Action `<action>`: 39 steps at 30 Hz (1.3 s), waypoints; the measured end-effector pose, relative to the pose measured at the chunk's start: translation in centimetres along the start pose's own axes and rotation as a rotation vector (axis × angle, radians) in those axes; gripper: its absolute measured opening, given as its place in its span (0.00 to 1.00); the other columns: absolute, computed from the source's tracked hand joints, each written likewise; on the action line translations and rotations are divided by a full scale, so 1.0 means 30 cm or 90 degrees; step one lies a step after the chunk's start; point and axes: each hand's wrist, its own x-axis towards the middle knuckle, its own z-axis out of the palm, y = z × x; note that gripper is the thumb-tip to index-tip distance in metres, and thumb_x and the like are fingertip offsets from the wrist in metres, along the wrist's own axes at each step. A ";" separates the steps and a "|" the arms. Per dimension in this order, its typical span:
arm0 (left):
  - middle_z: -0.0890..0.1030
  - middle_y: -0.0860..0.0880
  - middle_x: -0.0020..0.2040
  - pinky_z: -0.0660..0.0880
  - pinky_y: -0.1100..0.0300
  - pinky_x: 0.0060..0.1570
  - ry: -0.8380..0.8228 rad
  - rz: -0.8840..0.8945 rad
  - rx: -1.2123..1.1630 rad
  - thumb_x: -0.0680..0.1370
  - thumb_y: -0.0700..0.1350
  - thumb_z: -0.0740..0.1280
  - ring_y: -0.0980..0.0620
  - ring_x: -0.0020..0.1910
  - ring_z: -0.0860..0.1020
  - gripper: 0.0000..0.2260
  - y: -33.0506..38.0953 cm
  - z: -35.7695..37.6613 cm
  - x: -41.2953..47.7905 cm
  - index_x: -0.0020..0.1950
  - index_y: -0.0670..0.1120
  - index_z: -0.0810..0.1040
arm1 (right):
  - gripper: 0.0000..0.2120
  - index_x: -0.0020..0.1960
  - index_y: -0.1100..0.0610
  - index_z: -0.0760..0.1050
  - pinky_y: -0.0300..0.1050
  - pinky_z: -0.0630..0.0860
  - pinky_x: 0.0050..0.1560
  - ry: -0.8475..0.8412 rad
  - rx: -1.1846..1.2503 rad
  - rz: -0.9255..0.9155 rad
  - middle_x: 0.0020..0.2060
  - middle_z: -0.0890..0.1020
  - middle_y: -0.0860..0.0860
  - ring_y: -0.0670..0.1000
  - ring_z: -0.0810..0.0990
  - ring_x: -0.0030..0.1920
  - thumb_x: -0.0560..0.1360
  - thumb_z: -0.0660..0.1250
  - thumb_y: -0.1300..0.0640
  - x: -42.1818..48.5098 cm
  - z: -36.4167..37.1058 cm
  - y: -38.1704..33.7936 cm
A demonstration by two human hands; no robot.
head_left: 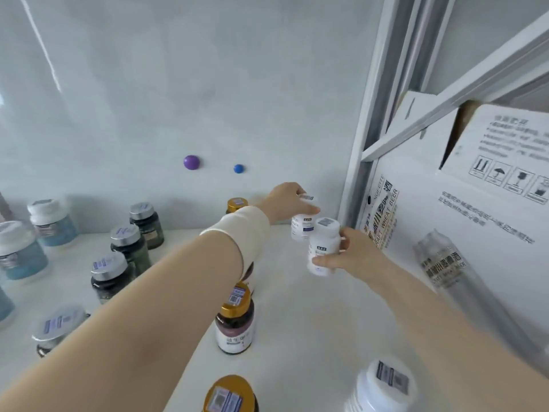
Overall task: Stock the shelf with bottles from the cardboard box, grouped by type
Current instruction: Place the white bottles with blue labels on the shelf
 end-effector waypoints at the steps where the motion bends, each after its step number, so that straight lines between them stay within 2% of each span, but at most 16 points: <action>1: 0.75 0.49 0.53 0.66 0.61 0.47 -0.005 -0.003 0.009 0.71 0.50 0.71 0.51 0.52 0.73 0.20 -0.006 0.010 0.020 0.59 0.44 0.75 | 0.27 0.60 0.58 0.73 0.42 0.76 0.49 -0.005 -0.002 0.000 0.52 0.80 0.55 0.51 0.78 0.51 0.63 0.77 0.61 0.023 -0.002 0.008; 4: 0.74 0.50 0.50 0.66 0.61 0.46 -0.011 -0.010 0.016 0.71 0.50 0.72 0.52 0.49 0.72 0.18 -0.016 0.034 0.068 0.56 0.44 0.75 | 0.26 0.59 0.57 0.72 0.37 0.71 0.41 -0.007 -0.017 -0.011 0.46 0.78 0.49 0.48 0.77 0.48 0.64 0.76 0.63 0.077 -0.005 0.017; 9: 0.74 0.51 0.49 0.66 0.61 0.44 -0.005 -0.012 0.026 0.70 0.49 0.72 0.52 0.47 0.71 0.17 -0.019 0.054 0.119 0.55 0.45 0.75 | 0.30 0.62 0.57 0.71 0.47 0.73 0.57 -0.009 -0.036 0.011 0.54 0.78 0.53 0.53 0.76 0.56 0.63 0.77 0.62 0.135 0.009 0.045; 11: 0.74 0.51 0.49 0.66 0.61 0.44 -0.012 -0.018 0.030 0.70 0.49 0.72 0.52 0.47 0.72 0.17 -0.023 0.059 0.133 0.55 0.45 0.74 | 0.31 0.63 0.58 0.70 0.50 0.73 0.60 -0.014 -0.033 0.022 0.56 0.78 0.53 0.53 0.76 0.58 0.63 0.77 0.62 0.151 0.016 0.056; 14: 0.74 0.51 0.50 0.66 0.61 0.44 -0.020 -0.024 0.033 0.70 0.49 0.73 0.52 0.48 0.72 0.17 -0.038 0.072 0.141 0.54 0.45 0.74 | 0.31 0.63 0.58 0.69 0.45 0.73 0.55 -0.014 -0.030 0.028 0.55 0.77 0.52 0.52 0.75 0.55 0.63 0.77 0.62 0.164 0.028 0.065; 18: 0.74 0.51 0.50 0.67 0.62 0.43 -0.019 -0.025 0.016 0.70 0.49 0.73 0.52 0.47 0.73 0.16 -0.052 0.086 0.141 0.53 0.46 0.73 | 0.30 0.61 0.56 0.68 0.43 0.73 0.50 -0.021 -0.030 0.025 0.43 0.74 0.43 0.49 0.74 0.51 0.63 0.77 0.60 0.175 0.046 0.066; 20: 0.74 0.51 0.49 0.66 0.62 0.42 -0.017 -0.019 0.020 0.70 0.49 0.74 0.52 0.46 0.73 0.16 -0.055 0.086 0.143 0.51 0.47 0.72 | 0.29 0.60 0.55 0.68 0.43 0.73 0.48 -0.022 -0.037 0.020 0.42 0.73 0.41 0.49 0.74 0.49 0.64 0.77 0.60 0.176 0.056 0.064; 23: 0.75 0.50 0.52 0.67 0.61 0.44 -0.025 -0.013 0.037 0.70 0.49 0.73 0.52 0.49 0.73 0.18 -0.053 0.087 0.147 0.55 0.46 0.73 | 0.29 0.59 0.55 0.68 0.46 0.75 0.50 -0.016 -0.032 0.024 0.43 0.73 0.42 0.49 0.75 0.49 0.63 0.77 0.60 0.174 0.060 0.063; 25: 0.76 0.49 0.56 0.70 0.59 0.50 -0.039 -0.017 0.043 0.70 0.50 0.73 0.50 0.54 0.74 0.21 -0.051 0.088 0.145 0.59 0.45 0.72 | 0.29 0.59 0.55 0.68 0.43 0.73 0.47 -0.018 -0.036 0.022 0.43 0.73 0.42 0.48 0.75 0.49 0.63 0.77 0.59 0.164 0.056 0.054; 28: 0.74 0.49 0.61 0.69 0.57 0.58 -0.059 -0.016 0.052 0.72 0.51 0.71 0.49 0.61 0.73 0.24 -0.020 0.057 0.126 0.64 0.46 0.69 | 0.31 0.61 0.55 0.67 0.40 0.70 0.47 -0.017 -0.048 0.005 0.47 0.74 0.42 0.47 0.75 0.51 0.63 0.78 0.57 0.146 0.037 0.020; 31: 0.73 0.48 0.63 0.66 0.59 0.57 -0.032 0.001 0.063 0.74 0.52 0.70 0.50 0.62 0.71 0.25 0.038 -0.026 0.077 0.66 0.46 0.68 | 0.32 0.63 0.56 0.69 0.39 0.68 0.50 -0.007 -0.094 -0.032 0.55 0.75 0.48 0.46 0.73 0.54 0.63 0.78 0.56 0.113 0.000 -0.038; 34: 0.73 0.48 0.63 0.66 0.59 0.56 0.018 0.021 0.108 0.75 0.52 0.68 0.49 0.62 0.71 0.22 0.094 -0.131 -0.024 0.65 0.45 0.69 | 0.31 0.65 0.58 0.69 0.42 0.69 0.54 -0.008 -0.154 -0.048 0.58 0.75 0.52 0.48 0.73 0.55 0.66 0.76 0.56 0.042 -0.033 -0.114; 37: 0.74 0.47 0.62 0.68 0.57 0.57 0.058 0.037 0.202 0.76 0.51 0.67 0.48 0.60 0.73 0.20 0.126 -0.218 -0.189 0.64 0.45 0.70 | 0.31 0.66 0.61 0.66 0.44 0.69 0.55 0.011 -0.241 -0.082 0.62 0.73 0.56 0.53 0.73 0.60 0.68 0.74 0.53 -0.054 -0.029 -0.197; 39: 0.75 0.48 0.62 0.71 0.55 0.57 0.076 0.037 0.336 0.76 0.51 0.66 0.47 0.59 0.74 0.19 0.130 -0.260 -0.333 0.64 0.46 0.69 | 0.31 0.68 0.60 0.64 0.45 0.70 0.53 0.025 -0.314 -0.116 0.63 0.70 0.57 0.56 0.72 0.62 0.70 0.72 0.51 -0.133 0.000 -0.252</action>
